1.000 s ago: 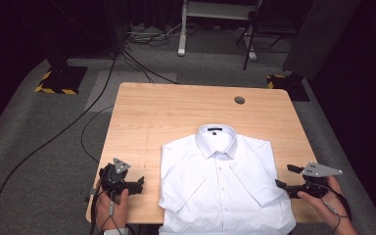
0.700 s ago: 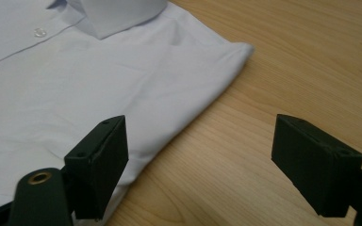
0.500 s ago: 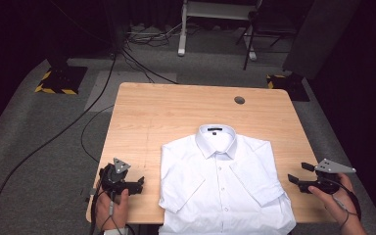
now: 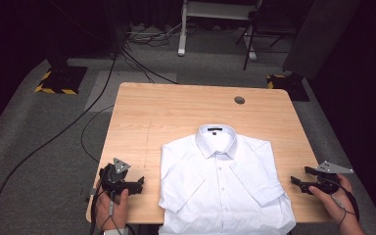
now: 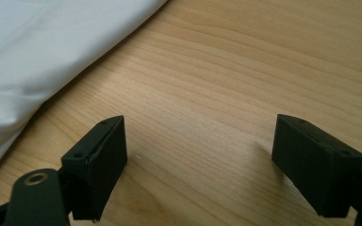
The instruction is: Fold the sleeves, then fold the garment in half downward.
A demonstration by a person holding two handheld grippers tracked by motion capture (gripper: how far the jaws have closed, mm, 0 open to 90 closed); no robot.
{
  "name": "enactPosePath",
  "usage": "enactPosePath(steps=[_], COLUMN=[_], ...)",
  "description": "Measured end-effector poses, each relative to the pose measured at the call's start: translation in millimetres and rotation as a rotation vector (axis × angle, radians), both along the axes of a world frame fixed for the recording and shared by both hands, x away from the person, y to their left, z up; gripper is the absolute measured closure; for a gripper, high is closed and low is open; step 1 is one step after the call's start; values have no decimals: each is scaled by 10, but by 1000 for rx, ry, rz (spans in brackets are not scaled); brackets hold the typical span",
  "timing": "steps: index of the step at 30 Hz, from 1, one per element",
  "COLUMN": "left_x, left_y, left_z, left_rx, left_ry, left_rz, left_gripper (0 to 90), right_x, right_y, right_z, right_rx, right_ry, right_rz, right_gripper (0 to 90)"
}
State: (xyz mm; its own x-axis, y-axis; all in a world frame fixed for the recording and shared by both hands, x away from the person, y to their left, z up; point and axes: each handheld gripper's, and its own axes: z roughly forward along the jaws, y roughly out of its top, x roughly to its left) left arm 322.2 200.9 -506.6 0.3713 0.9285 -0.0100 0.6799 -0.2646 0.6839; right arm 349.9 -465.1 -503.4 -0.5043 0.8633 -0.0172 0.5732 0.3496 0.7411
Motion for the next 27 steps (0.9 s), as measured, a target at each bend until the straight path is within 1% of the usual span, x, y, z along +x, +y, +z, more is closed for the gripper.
enactPosePath(steps=[1,4,6,11,18,20,21,22,23,24,25,27], left_x=[0,0,0,1,9,15,25,22,15,15,3,-21], left_y=[0,-1,-1,-1,-3,-43,-65,-84,-106,-106,-125,-166], left_z=[1,0,0,1,2,4,6,7,8,8,13,31], left_rx=[0,0,0,0,-2,4,-2,4,10,10,23,30], left_ry=[1,0,0,1,2,-3,1,-3,-17,-17,-30,-32], left_rz=[0,0,0,-1,-6,-15,-16,-4,1,1,3,10], left_gripper=[3,3,3,3,2,3,10,11,16,27,27,48], right_x=[0,-6,-2,22,30,31,30,30,30,30,30,31], right_y=[-2,-2,-10,-12,-9,-9,-9,-9,-9,-9,-9,-9], right_z=[-2,-3,-5,-9,-11,-11,-12,-11,-12,-12,-12,-11], right_rx=[9,7,15,10,8,9,8,8,8,8,8,8], right_ry=[6,4,17,25,27,28,27,27,27,27,27,27], right_rz=[2,3,5,18,22,22,22,22,22,22,22,22], right_gripper=[183,179,145,102,92,92,92,91,92,92,92,92])
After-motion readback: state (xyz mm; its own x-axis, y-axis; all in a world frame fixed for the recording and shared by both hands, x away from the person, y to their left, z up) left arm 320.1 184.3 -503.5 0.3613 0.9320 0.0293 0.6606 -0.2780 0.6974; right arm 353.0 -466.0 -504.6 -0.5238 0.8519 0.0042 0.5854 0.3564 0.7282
